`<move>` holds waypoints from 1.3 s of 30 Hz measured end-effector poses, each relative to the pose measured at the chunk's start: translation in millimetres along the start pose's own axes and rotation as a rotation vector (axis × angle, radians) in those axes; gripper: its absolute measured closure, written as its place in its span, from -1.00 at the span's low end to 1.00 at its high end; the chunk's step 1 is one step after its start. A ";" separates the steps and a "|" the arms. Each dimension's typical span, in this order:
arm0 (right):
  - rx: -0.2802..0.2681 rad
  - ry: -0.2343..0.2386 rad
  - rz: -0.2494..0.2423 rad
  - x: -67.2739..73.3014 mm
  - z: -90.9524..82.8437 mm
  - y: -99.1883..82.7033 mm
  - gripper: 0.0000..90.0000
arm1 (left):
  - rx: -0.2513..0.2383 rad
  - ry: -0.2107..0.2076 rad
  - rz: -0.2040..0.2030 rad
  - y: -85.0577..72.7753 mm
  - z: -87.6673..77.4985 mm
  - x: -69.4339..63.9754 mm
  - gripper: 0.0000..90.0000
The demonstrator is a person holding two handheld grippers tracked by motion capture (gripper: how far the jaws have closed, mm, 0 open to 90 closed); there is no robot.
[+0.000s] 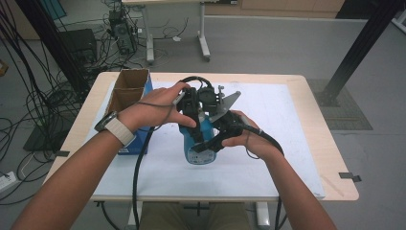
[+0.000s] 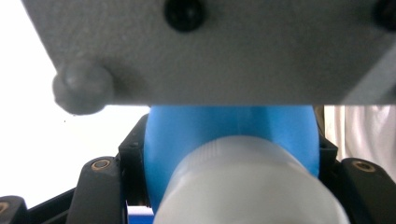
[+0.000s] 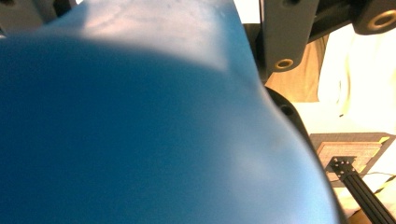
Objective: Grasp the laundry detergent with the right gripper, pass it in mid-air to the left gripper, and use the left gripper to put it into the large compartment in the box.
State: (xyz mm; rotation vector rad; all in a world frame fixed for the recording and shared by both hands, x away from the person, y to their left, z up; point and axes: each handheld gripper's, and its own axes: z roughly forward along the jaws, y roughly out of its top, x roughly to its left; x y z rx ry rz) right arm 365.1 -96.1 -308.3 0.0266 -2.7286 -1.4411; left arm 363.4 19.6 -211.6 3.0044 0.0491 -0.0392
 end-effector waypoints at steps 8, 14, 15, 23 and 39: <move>-0.006 0.008 0.004 1.7 -0.5 0.6 -0.04 | 0.003 0.002 0.002 0.1 -1.2 -1.3 -0.16; -0.013 0.000 -0.008 2.9 -0.8 1.5 -0.04 | 0.002 0.002 -0.004 0.2 -3.1 -2.6 -0.16; -0.014 0.000 -0.011 3.0 -1.1 1.7 -0.04 | 0.002 0.002 -0.003 0.5 -3.8 -2.8 -0.16; -0.020 -0.093 0.020 4.4 -17.2 -1.0 -0.59 | 0.023 0.029 -0.023 -0.5 -5.4 -2.7 -0.16; 0.248 -0.224 0.121 9.5 -87.0 -33.0 -0.79 | 0.025 0.110 -0.187 -7.1 -23.8 -1.9 -0.18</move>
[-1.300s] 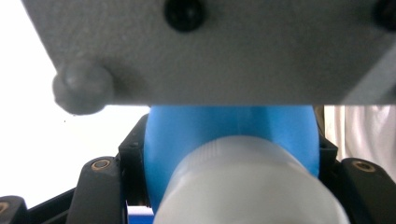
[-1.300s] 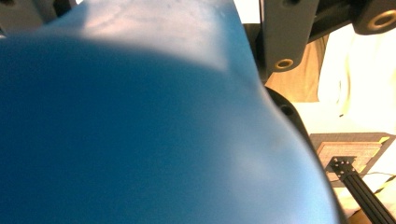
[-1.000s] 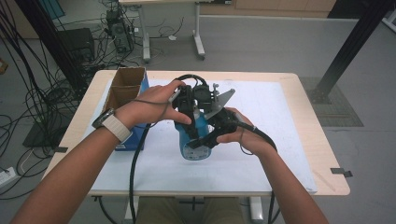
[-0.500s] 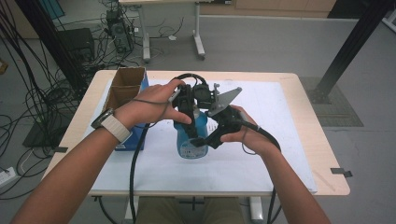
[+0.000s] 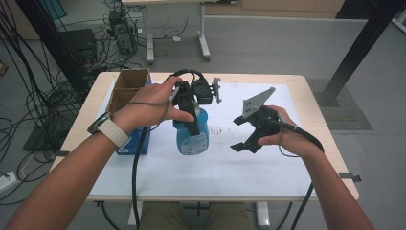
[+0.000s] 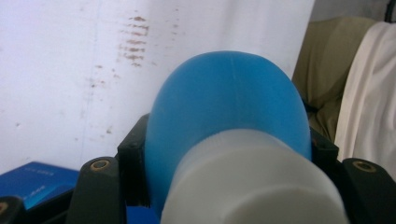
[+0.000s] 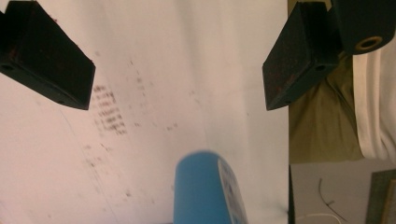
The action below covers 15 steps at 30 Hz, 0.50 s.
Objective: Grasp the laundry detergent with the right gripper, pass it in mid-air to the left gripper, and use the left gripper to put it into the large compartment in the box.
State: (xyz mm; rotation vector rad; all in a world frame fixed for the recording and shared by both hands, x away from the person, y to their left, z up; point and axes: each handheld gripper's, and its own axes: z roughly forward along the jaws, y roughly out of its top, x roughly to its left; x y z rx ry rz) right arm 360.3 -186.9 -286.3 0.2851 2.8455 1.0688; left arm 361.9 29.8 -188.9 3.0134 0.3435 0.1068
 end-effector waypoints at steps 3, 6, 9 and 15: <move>0.029 -0.023 0.016 -1.9 -12.1 -5.9 -0.79 | 0.001 0.018 -0.032 0.6 -6.6 -0.2 -0.18; 0.054 -0.045 0.031 -4.4 -21.8 -13.4 -0.79 | 0.002 0.033 -0.063 0.8 -14.6 -0.1 -0.18; 0.062 -0.056 0.047 -5.1 -29.2 -19.3 -0.78 | 0.004 0.047 -0.104 0.5 -21.7 0.6 -0.18; 0.061 -0.063 0.059 -7.5 -38.2 -25.6 -0.78 | 0.014 0.082 -0.160 -0.1 -35.1 0.5 -0.18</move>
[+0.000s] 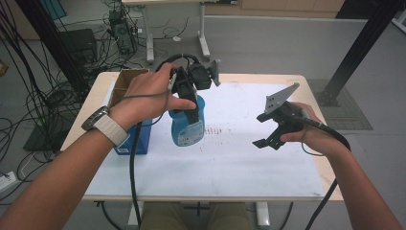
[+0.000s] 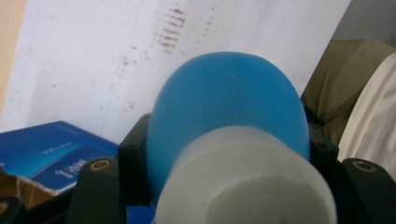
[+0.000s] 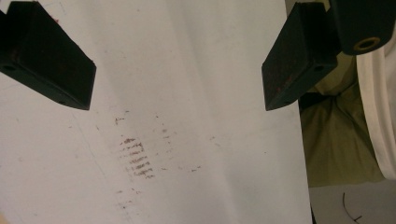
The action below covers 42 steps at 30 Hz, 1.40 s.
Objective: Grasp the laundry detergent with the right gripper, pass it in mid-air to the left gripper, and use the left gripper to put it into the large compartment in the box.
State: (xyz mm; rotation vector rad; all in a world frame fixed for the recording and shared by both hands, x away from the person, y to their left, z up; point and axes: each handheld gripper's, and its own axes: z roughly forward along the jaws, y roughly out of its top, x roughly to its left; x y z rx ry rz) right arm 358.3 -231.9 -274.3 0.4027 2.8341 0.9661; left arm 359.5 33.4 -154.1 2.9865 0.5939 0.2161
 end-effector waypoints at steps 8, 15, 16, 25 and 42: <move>0.038 -0.015 0.006 -3.8 -6.2 -4.8 -0.78 | 0.010 0.024 -0.131 -2.2 -19.2 8.2 -0.17; 0.028 -0.013 0.012 -4.2 -12.7 -7.7 -0.77 | 0.013 0.043 -0.213 -6.4 -28.1 18.3 -0.17; 0.029 -0.015 0.011 -4.1 -13.3 -7.7 -0.78 | 0.016 0.047 -0.219 -6.9 -29.0 20.1 -0.17; 0.017 -0.008 0.004 -3.9 -17.3 -5.4 -0.77 | 0.026 0.071 -0.316 -9.5 -41.2 32.9 -0.17; 0.045 -0.011 0.004 -9.4 -13.7 -8.2 -0.77 | 0.013 0.107 -0.530 -30.5 -66.8 66.2 -0.17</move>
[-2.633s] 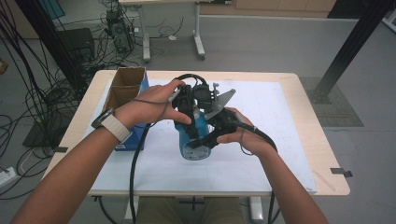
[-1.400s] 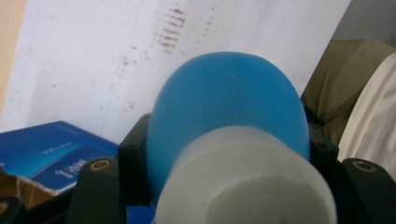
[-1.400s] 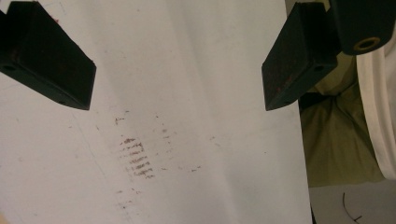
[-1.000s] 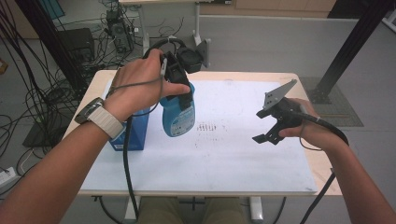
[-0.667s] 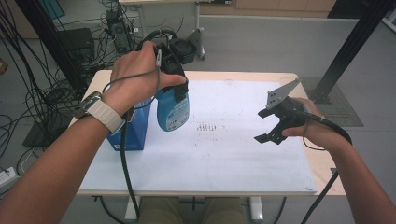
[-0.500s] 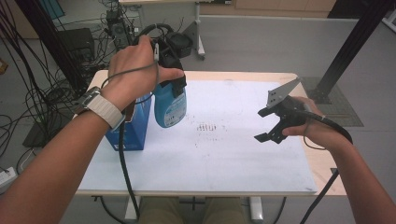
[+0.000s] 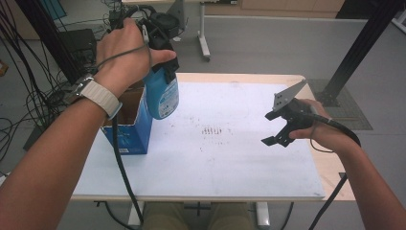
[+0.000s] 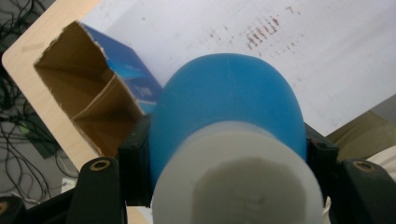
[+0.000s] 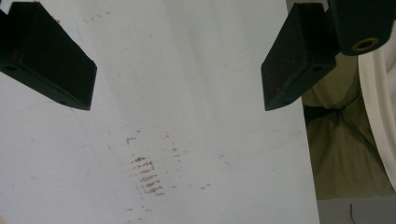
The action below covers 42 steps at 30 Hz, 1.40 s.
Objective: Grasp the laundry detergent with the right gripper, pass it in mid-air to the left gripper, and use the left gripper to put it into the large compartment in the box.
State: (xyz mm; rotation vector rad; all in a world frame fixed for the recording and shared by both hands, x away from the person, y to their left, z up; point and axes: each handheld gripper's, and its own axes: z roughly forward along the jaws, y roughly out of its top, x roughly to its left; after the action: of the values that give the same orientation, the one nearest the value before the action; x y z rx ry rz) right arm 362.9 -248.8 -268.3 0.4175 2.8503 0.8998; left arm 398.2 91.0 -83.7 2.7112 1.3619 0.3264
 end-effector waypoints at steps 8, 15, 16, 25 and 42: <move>-0.014 -0.009 0.012 -2.3 -0.4 -0.6 -0.77 | 0.000 0.018 -0.123 -5.7 -2.8 19.5 -0.17; -0.006 -0.008 0.017 -4.1 2.6 -2.1 -0.77 | -0.001 0.023 -0.188 -9.7 -7.2 34.4 -0.17; -0.007 -0.010 0.016 -4.6 2.9 -2.3 -0.77 | -0.001 0.028 -0.194 -10.1 -7.4 36.1 -0.17; -0.011 -0.017 0.027 -6.0 2.1 -5.1 -0.77 | -0.003 0.045 -0.290 -14.9 -7.8 53.4 -0.17; -0.010 -0.010 0.048 -6.7 4.6 -12.3 -0.77 | -0.005 0.085 -0.426 -23.1 -0.1 80.3 -0.17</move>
State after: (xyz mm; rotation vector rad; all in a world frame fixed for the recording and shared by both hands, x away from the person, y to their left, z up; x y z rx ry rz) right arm 367.5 -257.9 -279.0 0.4895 2.8366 0.9175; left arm 426.7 169.2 -75.6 2.3380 1.9021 0.4062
